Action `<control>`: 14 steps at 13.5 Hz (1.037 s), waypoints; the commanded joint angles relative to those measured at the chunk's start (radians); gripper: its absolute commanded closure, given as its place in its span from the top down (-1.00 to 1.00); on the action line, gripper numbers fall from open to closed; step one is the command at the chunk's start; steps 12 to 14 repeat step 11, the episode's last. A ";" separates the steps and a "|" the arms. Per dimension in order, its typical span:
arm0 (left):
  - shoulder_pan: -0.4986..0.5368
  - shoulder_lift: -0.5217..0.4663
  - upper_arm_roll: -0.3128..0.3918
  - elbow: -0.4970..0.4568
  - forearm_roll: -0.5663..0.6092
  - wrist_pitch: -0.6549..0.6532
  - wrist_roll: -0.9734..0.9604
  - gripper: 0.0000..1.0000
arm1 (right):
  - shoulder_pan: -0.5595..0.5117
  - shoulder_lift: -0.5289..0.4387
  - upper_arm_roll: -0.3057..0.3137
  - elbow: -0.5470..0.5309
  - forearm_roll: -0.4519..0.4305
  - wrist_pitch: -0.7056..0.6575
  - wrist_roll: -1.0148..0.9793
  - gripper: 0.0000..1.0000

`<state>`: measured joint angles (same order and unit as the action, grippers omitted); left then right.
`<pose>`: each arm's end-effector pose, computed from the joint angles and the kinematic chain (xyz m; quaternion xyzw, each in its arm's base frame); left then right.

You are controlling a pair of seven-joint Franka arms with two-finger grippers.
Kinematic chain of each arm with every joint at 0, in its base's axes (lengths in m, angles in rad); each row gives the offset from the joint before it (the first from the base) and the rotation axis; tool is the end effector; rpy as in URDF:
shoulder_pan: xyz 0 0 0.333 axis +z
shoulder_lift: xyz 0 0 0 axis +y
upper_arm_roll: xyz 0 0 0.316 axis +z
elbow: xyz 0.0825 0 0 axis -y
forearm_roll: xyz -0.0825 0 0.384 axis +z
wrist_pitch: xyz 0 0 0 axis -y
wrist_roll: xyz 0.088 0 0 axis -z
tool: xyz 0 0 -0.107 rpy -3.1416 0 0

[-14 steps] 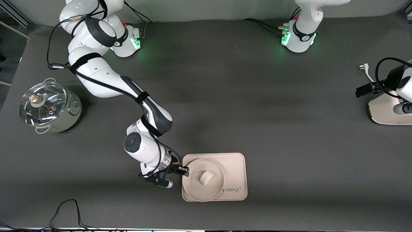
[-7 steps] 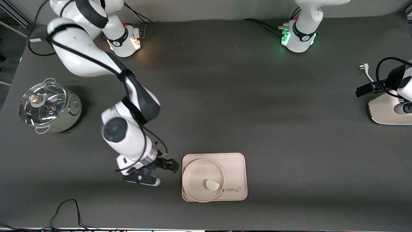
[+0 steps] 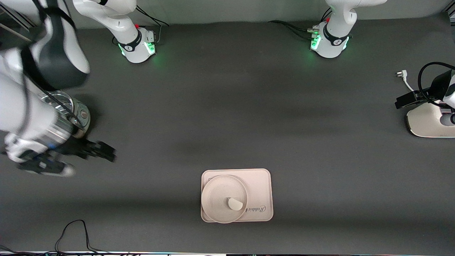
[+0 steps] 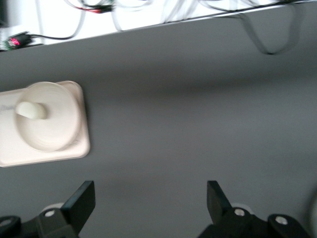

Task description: Place bun in plate and plate on tray

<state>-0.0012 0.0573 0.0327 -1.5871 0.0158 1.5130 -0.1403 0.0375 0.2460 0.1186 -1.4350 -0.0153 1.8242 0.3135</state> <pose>0.5624 0.0190 0.5802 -0.9941 -0.0856 0.0651 0.0124 0.6434 0.0908 0.5668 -0.9942 0.0798 -0.0688 0.0234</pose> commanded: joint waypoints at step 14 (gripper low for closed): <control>-0.022 -0.036 -0.005 -0.033 0.004 -0.002 -0.005 1.00 | 0.016 -0.356 -0.120 -0.360 0.040 -0.048 -0.123 1.00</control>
